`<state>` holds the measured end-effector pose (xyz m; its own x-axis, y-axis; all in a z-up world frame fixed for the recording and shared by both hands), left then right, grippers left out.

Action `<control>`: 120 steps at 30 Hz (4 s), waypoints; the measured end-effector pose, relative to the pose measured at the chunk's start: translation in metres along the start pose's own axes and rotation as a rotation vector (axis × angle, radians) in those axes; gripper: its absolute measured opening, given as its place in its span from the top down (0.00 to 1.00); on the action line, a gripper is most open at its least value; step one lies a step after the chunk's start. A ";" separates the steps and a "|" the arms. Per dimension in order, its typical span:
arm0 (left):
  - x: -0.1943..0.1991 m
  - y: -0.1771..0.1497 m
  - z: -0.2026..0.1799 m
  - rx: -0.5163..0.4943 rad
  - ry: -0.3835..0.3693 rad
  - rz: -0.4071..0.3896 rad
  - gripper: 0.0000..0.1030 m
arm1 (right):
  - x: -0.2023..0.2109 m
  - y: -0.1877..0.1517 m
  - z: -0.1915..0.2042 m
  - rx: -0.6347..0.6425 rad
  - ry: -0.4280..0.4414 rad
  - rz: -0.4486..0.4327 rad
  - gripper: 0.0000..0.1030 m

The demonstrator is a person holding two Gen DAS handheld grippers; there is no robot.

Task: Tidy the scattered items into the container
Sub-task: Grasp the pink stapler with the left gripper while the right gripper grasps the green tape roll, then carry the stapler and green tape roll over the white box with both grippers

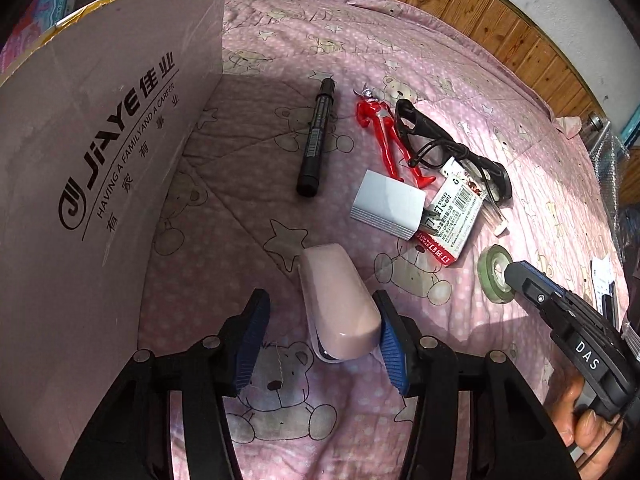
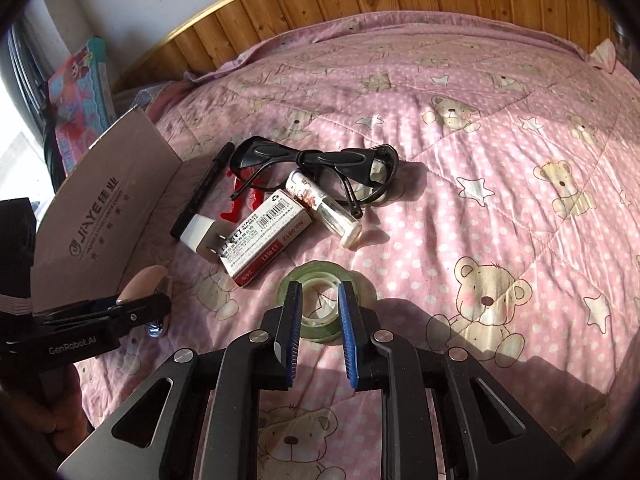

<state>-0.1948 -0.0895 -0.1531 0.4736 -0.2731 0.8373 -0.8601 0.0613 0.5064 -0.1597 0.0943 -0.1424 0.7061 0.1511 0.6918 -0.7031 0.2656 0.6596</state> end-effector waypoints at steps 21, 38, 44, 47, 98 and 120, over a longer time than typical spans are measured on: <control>0.003 -0.005 0.006 -0.104 0.064 -0.047 0.73 | -0.009 -0.007 0.005 0.037 -0.046 0.037 0.86; 0.050 -0.014 0.008 -0.114 0.030 -0.097 0.85 | 0.036 -0.010 0.032 0.045 -0.011 -0.023 0.86; 0.065 -0.013 0.008 -0.118 0.028 -0.108 0.85 | 0.050 -0.015 0.045 0.055 0.004 -0.037 0.86; 0.075 -0.018 0.004 -0.099 0.013 -0.132 0.85 | 0.057 -0.016 0.050 0.064 0.011 -0.045 0.86; 0.235 0.041 0.059 0.050 -0.042 -0.421 0.85 | 0.125 0.037 0.234 0.355 0.220 -0.190 0.86; 0.184 0.120 0.168 0.147 0.041 -0.321 0.85 | 0.032 0.077 0.342 0.584 0.347 -0.061 0.86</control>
<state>-0.2429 -0.2935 0.0276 0.7287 -0.2175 0.6494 -0.6830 -0.1608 0.7125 -0.2202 -0.2058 0.0304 0.6632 0.4745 0.5788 -0.5226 -0.2600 0.8120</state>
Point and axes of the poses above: each gripper's, at about its wrist camera, not at the fingertips, and x roughly against the way its jaws point, z to its left, y to its top, the point moved 8 cm from there along -x, roughly the way its jaws point, and after that the axes turned 7 degrees about -z, right-handed, at the moved point
